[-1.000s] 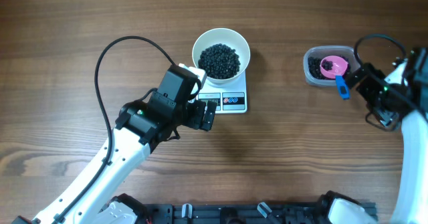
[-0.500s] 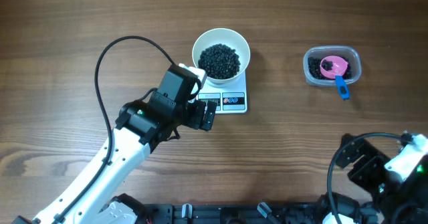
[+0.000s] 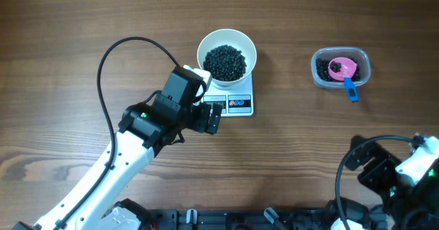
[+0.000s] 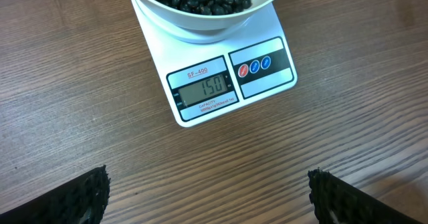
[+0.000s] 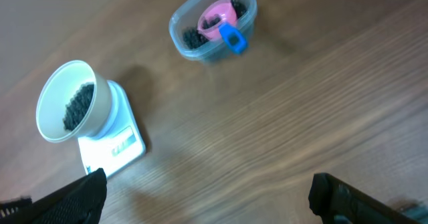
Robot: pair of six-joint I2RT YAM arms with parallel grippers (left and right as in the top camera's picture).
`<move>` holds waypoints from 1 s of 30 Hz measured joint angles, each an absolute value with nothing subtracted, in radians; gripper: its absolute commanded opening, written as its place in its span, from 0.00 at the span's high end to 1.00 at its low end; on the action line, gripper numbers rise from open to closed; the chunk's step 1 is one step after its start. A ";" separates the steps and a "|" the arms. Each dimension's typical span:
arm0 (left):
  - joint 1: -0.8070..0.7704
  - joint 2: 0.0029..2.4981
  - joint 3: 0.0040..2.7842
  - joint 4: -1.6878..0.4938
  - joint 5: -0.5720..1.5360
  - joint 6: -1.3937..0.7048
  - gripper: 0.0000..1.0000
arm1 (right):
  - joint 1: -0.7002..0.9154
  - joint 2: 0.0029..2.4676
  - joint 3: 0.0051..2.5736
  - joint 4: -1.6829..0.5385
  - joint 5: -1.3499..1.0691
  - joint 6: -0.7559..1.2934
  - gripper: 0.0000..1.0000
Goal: Scoop item into bowl and weigh 150g on scale
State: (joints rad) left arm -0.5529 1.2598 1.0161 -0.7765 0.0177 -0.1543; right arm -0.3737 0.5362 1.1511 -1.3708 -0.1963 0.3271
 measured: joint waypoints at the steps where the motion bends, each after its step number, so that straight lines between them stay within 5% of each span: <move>1: -0.553 1.260 1.016 -0.777 0.018 -0.154 0.00 | -0.374 0.535 1.128 -1.325 -0.194 0.323 0.00; 18: -0.553 1.260 1.015 -0.777 0.018 -0.154 0.00 | -0.290 0.022 0.266 -0.240 -0.349 0.066 0.00; 30: -0.553 1.260 1.015 -0.776 0.018 -0.154 0.00 | -0.035 0.017 0.017 0.092 -0.128 0.086 0.00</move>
State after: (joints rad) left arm -0.5529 1.2598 1.0145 -0.7765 0.0177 -0.1543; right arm -0.0349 0.0174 0.0166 0.0917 -0.1284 0.0856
